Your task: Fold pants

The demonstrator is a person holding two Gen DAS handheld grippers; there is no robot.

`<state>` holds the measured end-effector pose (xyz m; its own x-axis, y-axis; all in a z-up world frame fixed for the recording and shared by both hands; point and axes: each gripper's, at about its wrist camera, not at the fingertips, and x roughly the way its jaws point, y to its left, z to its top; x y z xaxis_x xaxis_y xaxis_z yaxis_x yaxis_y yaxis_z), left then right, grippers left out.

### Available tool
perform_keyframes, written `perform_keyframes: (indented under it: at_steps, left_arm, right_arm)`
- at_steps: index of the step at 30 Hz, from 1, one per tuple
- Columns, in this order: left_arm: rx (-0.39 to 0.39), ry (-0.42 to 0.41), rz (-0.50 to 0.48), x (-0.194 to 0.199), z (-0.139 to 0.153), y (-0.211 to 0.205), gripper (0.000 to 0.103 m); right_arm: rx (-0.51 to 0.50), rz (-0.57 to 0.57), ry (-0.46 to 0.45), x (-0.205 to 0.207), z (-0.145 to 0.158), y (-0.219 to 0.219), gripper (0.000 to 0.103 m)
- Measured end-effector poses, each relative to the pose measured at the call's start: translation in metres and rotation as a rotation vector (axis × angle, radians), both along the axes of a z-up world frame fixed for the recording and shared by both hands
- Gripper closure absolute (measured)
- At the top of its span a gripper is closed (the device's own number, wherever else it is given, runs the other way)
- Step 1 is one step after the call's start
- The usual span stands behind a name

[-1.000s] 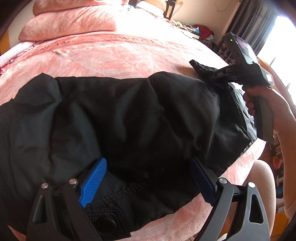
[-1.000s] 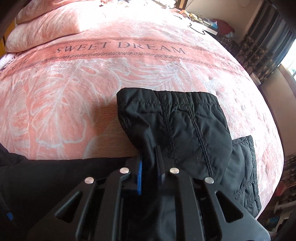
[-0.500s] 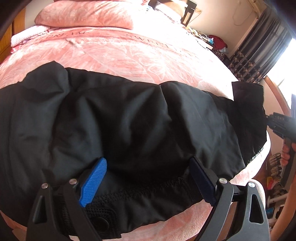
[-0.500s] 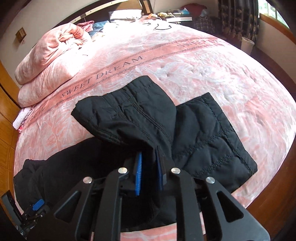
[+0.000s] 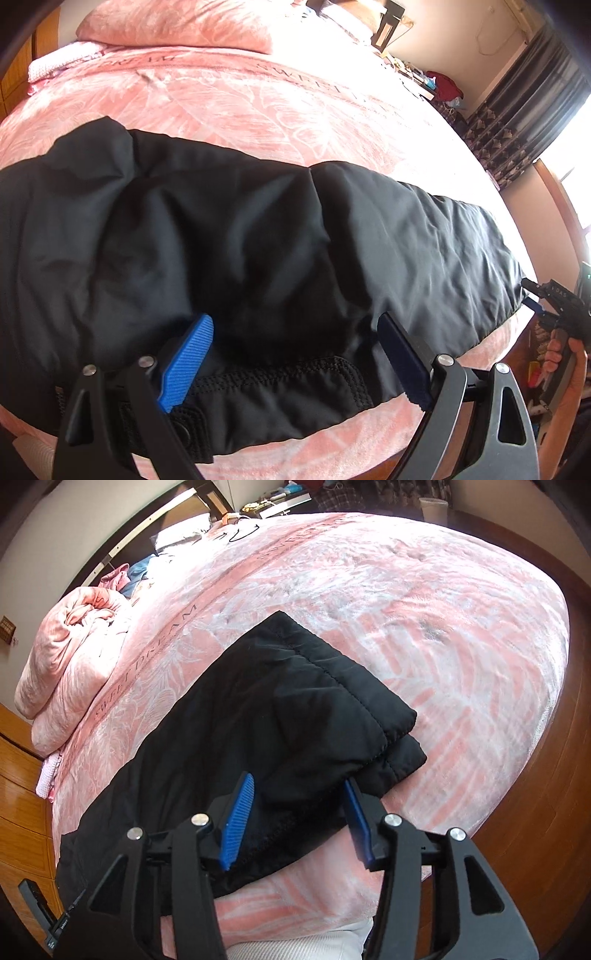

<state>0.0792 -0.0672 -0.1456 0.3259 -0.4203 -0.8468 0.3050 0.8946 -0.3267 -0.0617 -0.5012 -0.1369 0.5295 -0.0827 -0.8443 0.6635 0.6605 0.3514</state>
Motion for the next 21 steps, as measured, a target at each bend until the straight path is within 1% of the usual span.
perform_keyframes:
  at_steps: [1, 2, 3, 4, 5, 6, 7, 10, 13, 15, 17, 20, 21]
  left_arm:
    - [-0.007, 0.003, 0.001, -0.001, 0.001, -0.001, 0.012]
    - [-0.011, 0.004, 0.001, -0.002, 0.002, -0.003, 0.012]
    - [-0.011, 0.004, -0.002, -0.003, 0.003, -0.005, 0.012]
    - [-0.009, 0.002, -0.01, -0.003, 0.003, -0.007, 0.012]
    - [-0.003, 0.001, -0.016, -0.003, 0.002, -0.008, 0.012]
    - [0.006, 0.0, -0.02, -0.003, 0.002, -0.011, 0.012]
    - [0.015, 0.0, -0.024, -0.004, 0.001, -0.013, 0.012]
    - [0.027, 0.002, -0.027, -0.003, -0.001, -0.016, 0.012]
    - [0.027, 0.0, -0.029, -0.002, -0.001, -0.017, 0.012]
    - [0.03, -0.003, -0.035, 0.0, -0.001, -0.018, 0.012]
    - [0.036, -0.004, -0.038, 0.001, -0.003, -0.017, 0.012]
    - [0.035, -0.009, -0.04, 0.003, -0.003, -0.017, 0.012]
    - [0.033, -0.009, -0.042, 0.003, -0.003, -0.015, 0.012]
  right_arm:
    - [0.017, -0.01, -0.015, -0.003, 0.0, -0.003, 0.053]
    - [0.041, -0.017, -0.032, -0.006, -0.001, -0.006, 0.057]
    - [0.06, -0.015, -0.041, -0.007, -0.002, -0.009, 0.076]
    - [0.068, -0.005, -0.031, -0.006, -0.004, -0.011, 0.091]
    - [0.064, -0.001, -0.012, -0.006, -0.005, -0.012, 0.092]
    - [0.065, 0.009, -0.011, -0.006, -0.004, -0.011, 0.096]
    - [0.064, 0.027, -0.017, -0.006, -0.003, -0.009, 0.099]
    - [0.025, 0.06, -0.009, -0.01, 0.005, -0.005, 0.099]
    - [0.012, 0.07, 0.031, -0.016, 0.006, -0.002, 0.099]
    - [0.009, 0.078, 0.066, -0.017, -0.002, -0.003, 0.098]
    - [0.018, 0.082, 0.106, -0.014, -0.017, -0.003, 0.097]
    - [-0.013, 0.113, 0.134, -0.009, -0.024, 0.003, 0.092]
    - [-0.033, 0.118, 0.142, -0.009, -0.02, 0.006, 0.086]
